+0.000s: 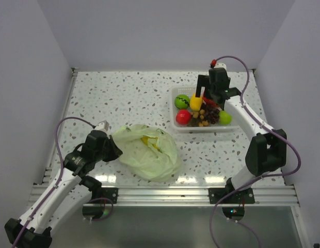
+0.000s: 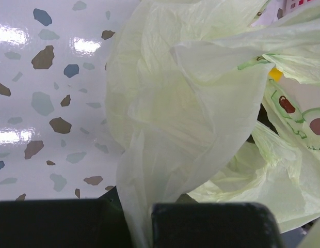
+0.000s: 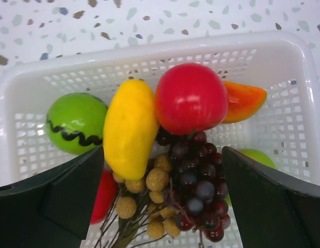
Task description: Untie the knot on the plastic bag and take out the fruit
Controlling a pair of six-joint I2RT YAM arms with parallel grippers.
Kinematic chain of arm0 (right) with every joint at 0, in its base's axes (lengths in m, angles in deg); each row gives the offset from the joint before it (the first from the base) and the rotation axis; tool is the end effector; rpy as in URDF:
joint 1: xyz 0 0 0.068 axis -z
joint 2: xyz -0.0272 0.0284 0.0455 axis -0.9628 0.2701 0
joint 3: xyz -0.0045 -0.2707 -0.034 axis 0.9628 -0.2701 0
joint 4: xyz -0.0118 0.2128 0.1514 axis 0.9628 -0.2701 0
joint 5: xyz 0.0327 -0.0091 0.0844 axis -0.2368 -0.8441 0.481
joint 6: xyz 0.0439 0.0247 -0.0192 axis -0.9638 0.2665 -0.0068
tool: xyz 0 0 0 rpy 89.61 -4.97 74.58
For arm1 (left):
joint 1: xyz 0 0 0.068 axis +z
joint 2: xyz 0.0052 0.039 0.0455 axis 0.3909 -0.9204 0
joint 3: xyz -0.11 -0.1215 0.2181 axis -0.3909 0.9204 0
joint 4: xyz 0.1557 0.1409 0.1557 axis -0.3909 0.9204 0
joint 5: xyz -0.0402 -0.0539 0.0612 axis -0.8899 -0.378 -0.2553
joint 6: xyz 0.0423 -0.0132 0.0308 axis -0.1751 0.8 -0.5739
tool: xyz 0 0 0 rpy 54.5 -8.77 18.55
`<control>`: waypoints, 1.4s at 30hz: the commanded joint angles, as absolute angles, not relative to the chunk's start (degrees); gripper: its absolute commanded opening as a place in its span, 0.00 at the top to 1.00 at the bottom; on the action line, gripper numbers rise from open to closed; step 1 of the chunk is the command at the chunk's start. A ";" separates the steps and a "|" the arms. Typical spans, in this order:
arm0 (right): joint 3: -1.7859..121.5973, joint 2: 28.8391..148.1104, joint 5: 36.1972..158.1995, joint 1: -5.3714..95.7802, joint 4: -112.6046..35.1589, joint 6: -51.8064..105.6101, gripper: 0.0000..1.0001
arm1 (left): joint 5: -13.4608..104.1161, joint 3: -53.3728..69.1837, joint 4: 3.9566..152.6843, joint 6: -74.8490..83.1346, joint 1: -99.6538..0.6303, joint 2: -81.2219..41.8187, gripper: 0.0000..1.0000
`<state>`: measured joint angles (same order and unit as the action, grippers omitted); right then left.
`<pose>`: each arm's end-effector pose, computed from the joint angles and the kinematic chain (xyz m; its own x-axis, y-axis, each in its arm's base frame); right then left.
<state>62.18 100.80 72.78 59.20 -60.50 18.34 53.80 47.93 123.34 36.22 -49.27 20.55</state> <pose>0.3629 0.0875 0.3031 -0.5794 0.1065 -0.8081 0.1283 0.9910 0.0385 0.1150 -0.0567 0.2338 -0.7700 -0.3899 -0.5051 -0.1264 0.8691 -0.4783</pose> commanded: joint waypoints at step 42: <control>66.89 116.02 77.52 15.09 -55.88 30.03 0.18 | 48.14 43.43 120.06 33.61 -49.03 16.68 1.00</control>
